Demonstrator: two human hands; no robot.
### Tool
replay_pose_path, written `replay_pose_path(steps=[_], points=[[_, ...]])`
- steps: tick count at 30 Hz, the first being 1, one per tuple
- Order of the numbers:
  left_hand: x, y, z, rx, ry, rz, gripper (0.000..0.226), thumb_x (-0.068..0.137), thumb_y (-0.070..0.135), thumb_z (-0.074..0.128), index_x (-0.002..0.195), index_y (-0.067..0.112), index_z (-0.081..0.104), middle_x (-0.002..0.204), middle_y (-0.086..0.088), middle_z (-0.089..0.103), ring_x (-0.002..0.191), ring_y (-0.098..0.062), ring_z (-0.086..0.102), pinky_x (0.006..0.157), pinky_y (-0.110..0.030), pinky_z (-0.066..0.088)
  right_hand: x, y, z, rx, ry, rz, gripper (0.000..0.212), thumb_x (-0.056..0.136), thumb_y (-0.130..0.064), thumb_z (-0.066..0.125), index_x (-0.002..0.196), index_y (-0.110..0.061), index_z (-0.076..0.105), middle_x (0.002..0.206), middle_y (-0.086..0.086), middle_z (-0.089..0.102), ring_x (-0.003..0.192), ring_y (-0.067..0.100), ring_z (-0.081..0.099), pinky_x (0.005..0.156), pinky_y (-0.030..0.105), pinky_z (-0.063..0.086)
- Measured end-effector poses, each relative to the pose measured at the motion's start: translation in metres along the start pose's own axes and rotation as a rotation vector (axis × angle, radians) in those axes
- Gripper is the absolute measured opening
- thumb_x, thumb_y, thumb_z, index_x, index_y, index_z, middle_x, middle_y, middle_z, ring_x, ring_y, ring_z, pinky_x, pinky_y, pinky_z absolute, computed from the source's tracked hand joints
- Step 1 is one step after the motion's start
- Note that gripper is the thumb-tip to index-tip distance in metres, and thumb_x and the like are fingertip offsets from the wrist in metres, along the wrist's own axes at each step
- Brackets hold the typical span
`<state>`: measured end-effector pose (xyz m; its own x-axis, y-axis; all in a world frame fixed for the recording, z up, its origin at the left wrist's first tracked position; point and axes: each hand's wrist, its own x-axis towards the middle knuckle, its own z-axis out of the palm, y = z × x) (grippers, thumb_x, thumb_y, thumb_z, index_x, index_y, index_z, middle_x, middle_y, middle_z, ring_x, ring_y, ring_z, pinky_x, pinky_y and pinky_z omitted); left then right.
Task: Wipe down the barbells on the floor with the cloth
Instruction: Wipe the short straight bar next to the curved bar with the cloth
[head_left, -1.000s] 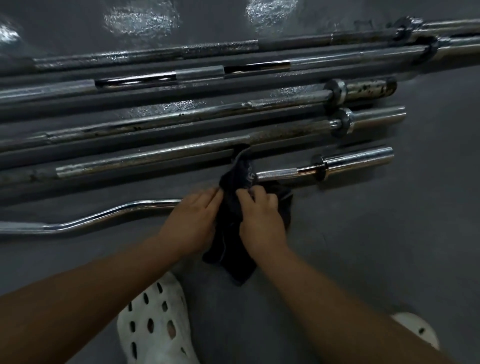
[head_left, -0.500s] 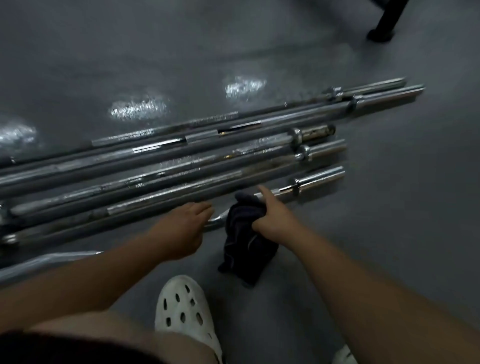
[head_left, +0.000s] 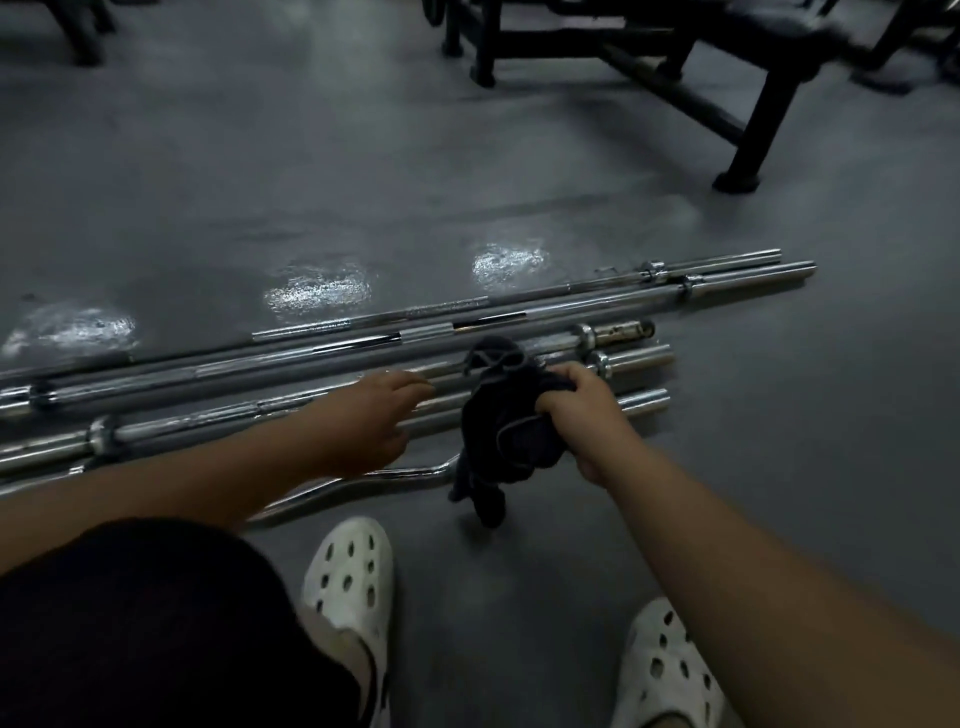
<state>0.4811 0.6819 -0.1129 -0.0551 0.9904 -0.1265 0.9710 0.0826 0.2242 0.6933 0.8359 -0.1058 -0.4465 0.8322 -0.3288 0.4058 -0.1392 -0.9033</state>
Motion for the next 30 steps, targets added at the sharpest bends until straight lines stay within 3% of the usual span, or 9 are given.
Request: replay_pose_path(steps=[6,8,11,14,18,21,25,28,30], points=[[0.029,-0.035,0.046,-0.096,-0.046,0.012,0.065,0.087,0.028,0.06,0.148,0.018,0.039,0.151,-0.001,0.039,0.136,-0.019,0.04,0.109,-0.021,0.027,0.072,0.038,0.012,0.152,0.0,0.096,0.026,0.085,0.005,0.057,0.094,-0.018,0.061,0.09,0.011,0.067,0.078,0.027,0.063,0.069,0.041,0.052],[0.047,-0.048,0.071,-0.118,-0.112,0.045,0.064,0.085,0.03,0.058,0.145,0.016,0.042,0.15,-0.004,0.041,0.136,-0.022,0.041,0.112,-0.022,0.026,0.103,0.077,0.02,-0.061,0.024,0.124,0.025,0.084,-0.004,0.063,0.103,-0.021,0.064,0.107,0.014,0.069,0.093,0.029,0.065,0.083,0.042,0.053],[0.07,-0.059,0.112,-0.154,-0.181,0.017,0.063,0.089,0.027,0.06,0.147,0.015,0.04,0.152,-0.002,0.038,0.137,-0.019,0.038,0.112,-0.019,0.022,0.129,0.127,0.031,-0.784,0.004,0.155,0.064,0.085,-0.032,0.069,0.144,-0.025,0.046,0.148,0.023,0.04,0.136,0.038,0.04,0.113,0.042,0.036],[0.087,-0.065,0.144,-0.175,-0.281,-0.019,0.063,0.088,0.027,0.058,0.147,0.017,0.038,0.152,0.0,0.037,0.137,-0.02,0.038,0.113,-0.03,0.032,0.137,0.154,0.047,-0.773,-0.031,0.195,0.088,0.088,-0.054,0.066,0.158,-0.032,0.019,0.165,0.016,0.003,0.151,0.039,0.008,0.121,0.046,0.019],[0.106,-0.059,0.169,-0.237,-0.352,-0.066,0.073,0.084,0.022,0.057,0.15,0.017,0.029,0.151,-0.001,0.035,0.134,-0.021,0.038,0.111,-0.03,0.034,0.146,0.162,0.088,-0.663,0.066,0.282,0.098,0.08,-0.07,0.065,0.156,-0.041,0.01,0.164,0.005,-0.016,0.15,0.039,-0.009,0.116,0.056,0.026],[0.115,-0.047,0.186,-0.344,-0.362,-0.114,0.073,0.081,0.021,0.057,0.148,0.018,0.029,0.145,-0.002,0.039,0.126,-0.022,0.044,0.103,-0.035,0.042,0.141,0.158,0.12,-0.772,0.165,0.151,0.073,0.077,-0.06,0.068,0.14,-0.037,0.039,0.16,0.008,0.008,0.146,0.044,0.004,0.103,0.058,0.043],[0.111,-0.04,0.2,-0.299,-0.314,-0.124,0.063,0.075,0.031,0.045,0.135,0.013,0.04,0.127,-0.012,0.051,0.108,-0.032,0.054,0.088,-0.039,0.047,0.141,0.162,0.101,-0.801,-0.063,-0.214,0.041,0.073,-0.031,0.077,0.111,-0.023,0.062,0.135,0.007,0.049,0.129,0.038,0.039,0.088,0.052,0.053],[0.114,-0.036,0.205,-0.282,-0.241,-0.1,0.082,0.074,0.029,0.05,0.15,0.008,0.029,0.148,-0.013,0.041,0.129,-0.028,0.046,0.108,-0.037,0.04,0.177,0.171,0.044,-0.823,0.226,-0.233,0.044,0.066,-0.019,0.08,0.108,-0.014,0.067,0.134,0.014,0.053,0.121,0.042,0.046,0.098,0.052,0.05],[0.125,-0.028,0.207,-0.305,-0.232,-0.082,0.086,0.075,0.025,0.054,0.153,0.009,0.023,0.155,-0.01,0.033,0.137,-0.024,0.039,0.114,-0.033,0.033,0.185,0.173,0.038,-0.842,0.375,-0.119,0.048,0.072,-0.034,0.072,0.116,-0.016,0.066,0.143,0.015,0.046,0.132,0.043,0.038,0.098,0.053,0.049]])
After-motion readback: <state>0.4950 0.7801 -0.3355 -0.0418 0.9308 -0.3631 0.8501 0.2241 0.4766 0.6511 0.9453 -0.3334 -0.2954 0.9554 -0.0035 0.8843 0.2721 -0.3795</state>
